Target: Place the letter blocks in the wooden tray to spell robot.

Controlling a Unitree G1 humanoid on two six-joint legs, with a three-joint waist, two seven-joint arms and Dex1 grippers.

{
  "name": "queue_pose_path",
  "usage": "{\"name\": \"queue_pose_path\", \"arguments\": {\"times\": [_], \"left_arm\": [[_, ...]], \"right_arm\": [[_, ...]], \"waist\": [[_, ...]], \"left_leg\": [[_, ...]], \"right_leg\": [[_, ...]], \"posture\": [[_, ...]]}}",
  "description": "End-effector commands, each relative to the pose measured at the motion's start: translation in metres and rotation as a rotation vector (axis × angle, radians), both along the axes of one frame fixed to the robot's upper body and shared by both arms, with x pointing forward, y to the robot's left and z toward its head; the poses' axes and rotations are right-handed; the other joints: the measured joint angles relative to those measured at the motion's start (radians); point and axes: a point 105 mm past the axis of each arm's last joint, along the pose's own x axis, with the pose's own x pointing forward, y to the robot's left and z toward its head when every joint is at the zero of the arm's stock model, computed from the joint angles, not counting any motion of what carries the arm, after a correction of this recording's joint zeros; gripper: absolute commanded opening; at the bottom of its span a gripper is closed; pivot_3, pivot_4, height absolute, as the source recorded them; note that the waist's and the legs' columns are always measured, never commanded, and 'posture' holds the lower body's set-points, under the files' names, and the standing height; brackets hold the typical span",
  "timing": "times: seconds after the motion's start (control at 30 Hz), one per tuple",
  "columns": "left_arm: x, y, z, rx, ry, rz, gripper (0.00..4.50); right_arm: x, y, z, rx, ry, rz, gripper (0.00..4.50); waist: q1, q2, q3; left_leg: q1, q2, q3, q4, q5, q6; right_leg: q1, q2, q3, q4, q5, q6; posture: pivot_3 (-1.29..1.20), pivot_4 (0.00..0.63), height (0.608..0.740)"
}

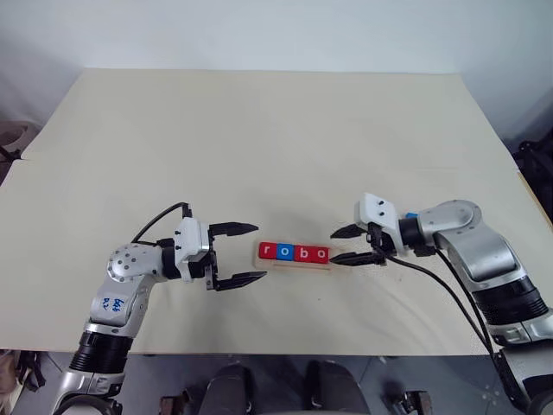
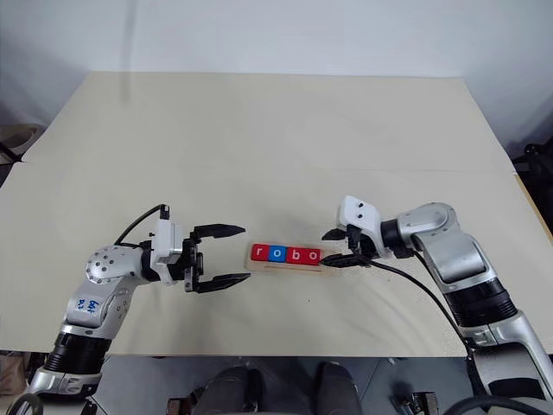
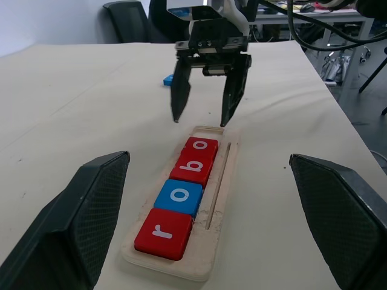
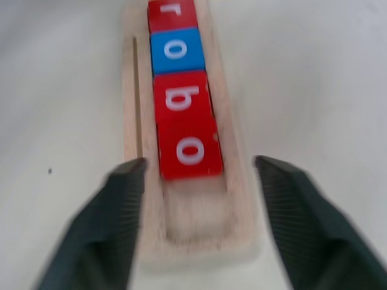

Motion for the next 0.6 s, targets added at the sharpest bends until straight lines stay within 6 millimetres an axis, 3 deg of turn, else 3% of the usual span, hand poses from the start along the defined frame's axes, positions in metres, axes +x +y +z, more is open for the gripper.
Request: {"name": "queue_pose_path", "arguments": {"times": [0.03,0.17,0.6], "left_arm": [[0.0,0.0,0.007,-0.002,-0.04,-0.003,4.5],[0.001,0.0,0.007,-0.001,-0.041,-0.001,4.5],[0.001,0.002,0.009,0.002,-0.049,0.012,4.5]], "right_arm": [[-0.004,-0.002,0.004,-0.011,-0.037,0.023,1.48],[-0.004,0.0,-0.001,-0.021,-0.039,0.024,0.07],[0.004,0.016,-0.01,-0.017,-0.054,0.028,0.01]], "waist": [[0.0,0.0,0.0],[0.0,0.0,0.0],[0.0,0.0,0.0]], "left_leg": [[0.0,0.0,0.0,0.0,0.0,0.0],[0.0,0.0,0.0,0.0,0.0,0.0],[0.0,0.0,0.0,0.0,0.0,0.0]], "right_leg": [[0.0,0.0,0.0,0.0,0.0,0.0],[0.0,0.0,0.0,0.0,0.0,0.0],[0.0,0.0,0.0,0.0,0.0,0.0]], "posture": [[0.0,0.15,0.74],[0.0,0.15,0.74],[0.0,0.15,0.74]]}}
